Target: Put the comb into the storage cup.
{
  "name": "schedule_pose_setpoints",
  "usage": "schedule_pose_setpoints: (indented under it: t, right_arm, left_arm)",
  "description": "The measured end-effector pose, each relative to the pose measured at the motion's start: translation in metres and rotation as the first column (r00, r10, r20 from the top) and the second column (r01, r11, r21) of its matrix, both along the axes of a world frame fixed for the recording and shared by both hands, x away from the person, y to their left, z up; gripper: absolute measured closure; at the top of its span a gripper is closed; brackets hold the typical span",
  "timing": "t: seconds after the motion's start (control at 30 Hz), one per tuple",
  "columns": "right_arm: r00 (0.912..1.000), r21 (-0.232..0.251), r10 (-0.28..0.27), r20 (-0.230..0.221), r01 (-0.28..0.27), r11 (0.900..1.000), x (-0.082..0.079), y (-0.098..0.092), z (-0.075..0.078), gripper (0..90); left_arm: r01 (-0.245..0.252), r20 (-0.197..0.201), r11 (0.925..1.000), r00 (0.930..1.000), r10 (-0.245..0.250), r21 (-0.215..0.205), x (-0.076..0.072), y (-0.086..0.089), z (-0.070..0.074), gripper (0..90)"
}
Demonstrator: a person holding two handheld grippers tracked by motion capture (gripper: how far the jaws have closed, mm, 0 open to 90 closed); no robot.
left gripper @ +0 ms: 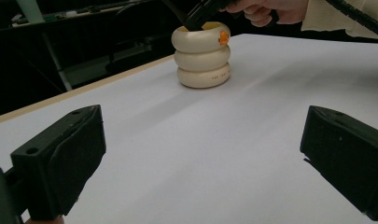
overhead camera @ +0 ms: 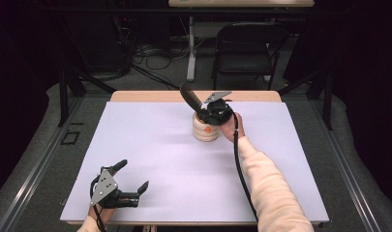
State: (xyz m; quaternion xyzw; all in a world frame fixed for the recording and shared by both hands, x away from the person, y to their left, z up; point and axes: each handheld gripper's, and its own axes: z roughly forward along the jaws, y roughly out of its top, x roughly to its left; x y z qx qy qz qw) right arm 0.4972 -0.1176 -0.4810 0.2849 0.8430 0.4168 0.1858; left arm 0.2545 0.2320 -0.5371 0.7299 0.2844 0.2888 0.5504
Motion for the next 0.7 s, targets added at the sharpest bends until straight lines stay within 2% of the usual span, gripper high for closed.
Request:
schedule_pose_setpoints:
  t: [0.7]
  right_arm:
    - [0.9999,0.003,-0.011,-0.008,0.011,1.000,0.0013,0.0019,-0.0013,71.1]
  left_arm:
    - [0.000,0.000,1.0000,1.0000,0.000,0.001,-0.0002,0.0003,0.0001,0.3]
